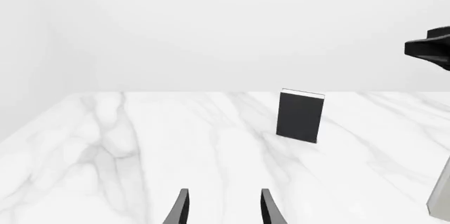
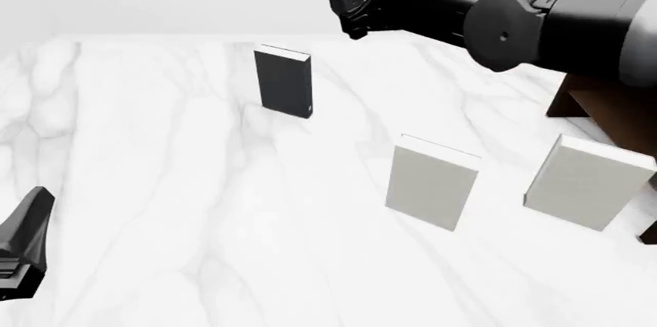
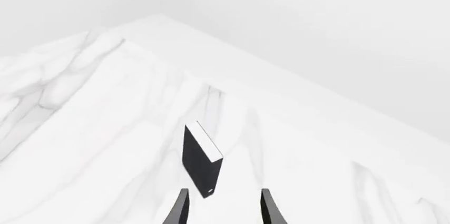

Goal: Pick up the book on the left and place it on top of the shelf.

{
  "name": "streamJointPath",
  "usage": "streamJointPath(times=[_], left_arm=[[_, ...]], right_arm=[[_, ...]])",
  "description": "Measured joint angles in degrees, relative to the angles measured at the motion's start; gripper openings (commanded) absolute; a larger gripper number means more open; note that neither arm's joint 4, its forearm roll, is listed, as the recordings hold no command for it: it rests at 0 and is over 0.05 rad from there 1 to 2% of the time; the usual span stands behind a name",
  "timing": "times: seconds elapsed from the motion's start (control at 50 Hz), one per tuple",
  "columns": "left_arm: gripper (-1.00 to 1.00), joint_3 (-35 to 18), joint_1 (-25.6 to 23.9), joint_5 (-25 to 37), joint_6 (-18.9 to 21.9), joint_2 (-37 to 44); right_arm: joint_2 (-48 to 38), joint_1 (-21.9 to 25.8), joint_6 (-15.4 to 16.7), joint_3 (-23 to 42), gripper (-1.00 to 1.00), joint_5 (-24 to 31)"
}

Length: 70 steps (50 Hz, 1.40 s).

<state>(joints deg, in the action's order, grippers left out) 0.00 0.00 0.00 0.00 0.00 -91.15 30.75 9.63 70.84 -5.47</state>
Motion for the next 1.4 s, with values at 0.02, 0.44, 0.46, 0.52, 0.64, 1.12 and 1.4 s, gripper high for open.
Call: streamJointPath(times=[0.02,0.44,0.46,0.52,0.64,1.12,1.4], left_arm=[[1.00,0.0,0.0,0.0,0.0,0.0],[1.00,0.0,0.0,0.0,0.0,0.0],[1.00,0.0,0.0,0.0,0.0,0.0],[1.00,0.0,0.0,0.0,0.0,0.0],[1.00,0.0,0.0,0.0,0.0,0.0],[1.00,0.0,0.0,0.0,0.0,0.0],[1.00,0.0,0.0,0.0,0.0,0.0]], right_arm=[[-0.6,0.0,0.0,0.4,1.00,-0.1],[-12.3,-1.5,-0.7,9.3,1.00,-1.1],[-12.7,-1.5,-0.7,9.6,1.00,-1.1],[-13.8,-1.5,-0.8,10.5,1.00,-1.1],[-15.8,-1.5,-1.0,12.0,1.00,-1.2],[-23.3,-1.2,-2.4,16.7,1.00,-2.5],[-27.6,-0.6,-3.6,19.2,1.00,-3.3]])
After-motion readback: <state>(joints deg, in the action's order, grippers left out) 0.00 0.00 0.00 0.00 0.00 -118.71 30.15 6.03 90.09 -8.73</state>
